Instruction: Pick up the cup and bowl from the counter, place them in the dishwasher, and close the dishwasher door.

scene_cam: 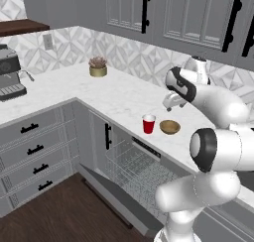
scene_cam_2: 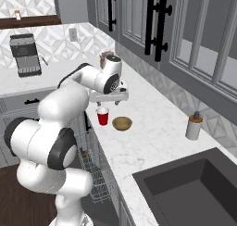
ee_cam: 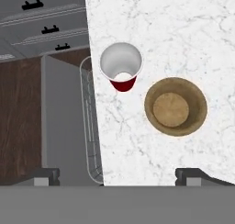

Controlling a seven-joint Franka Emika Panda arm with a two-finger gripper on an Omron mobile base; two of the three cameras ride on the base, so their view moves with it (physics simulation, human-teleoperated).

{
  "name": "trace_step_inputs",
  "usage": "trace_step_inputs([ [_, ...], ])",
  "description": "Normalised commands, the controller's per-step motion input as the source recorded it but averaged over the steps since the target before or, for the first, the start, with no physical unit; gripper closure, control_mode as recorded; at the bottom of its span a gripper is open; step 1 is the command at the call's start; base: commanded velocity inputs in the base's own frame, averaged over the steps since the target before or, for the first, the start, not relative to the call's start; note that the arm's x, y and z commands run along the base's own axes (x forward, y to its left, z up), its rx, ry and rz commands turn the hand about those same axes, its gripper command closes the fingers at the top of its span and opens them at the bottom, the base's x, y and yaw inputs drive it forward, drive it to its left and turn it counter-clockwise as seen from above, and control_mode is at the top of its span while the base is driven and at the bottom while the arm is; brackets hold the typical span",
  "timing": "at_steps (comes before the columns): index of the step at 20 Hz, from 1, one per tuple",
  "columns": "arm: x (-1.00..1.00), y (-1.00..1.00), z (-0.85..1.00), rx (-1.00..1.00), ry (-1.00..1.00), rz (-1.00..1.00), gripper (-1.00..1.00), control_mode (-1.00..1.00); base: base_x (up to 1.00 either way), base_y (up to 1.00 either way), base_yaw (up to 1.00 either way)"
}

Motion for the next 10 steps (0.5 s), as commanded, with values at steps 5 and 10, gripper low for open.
trace_step_inputs([
  [5, 0.31, 0.31, -0.45, -0.02, 0.05, -0.04, -1.0, -1.0, 0.0, 0.0, 0.0],
  [10, 0.44, 0.29, -0.28, 0.0, 0.1, -0.09, -1.0, -1.0, 0.0, 0.0, 0.0],
])
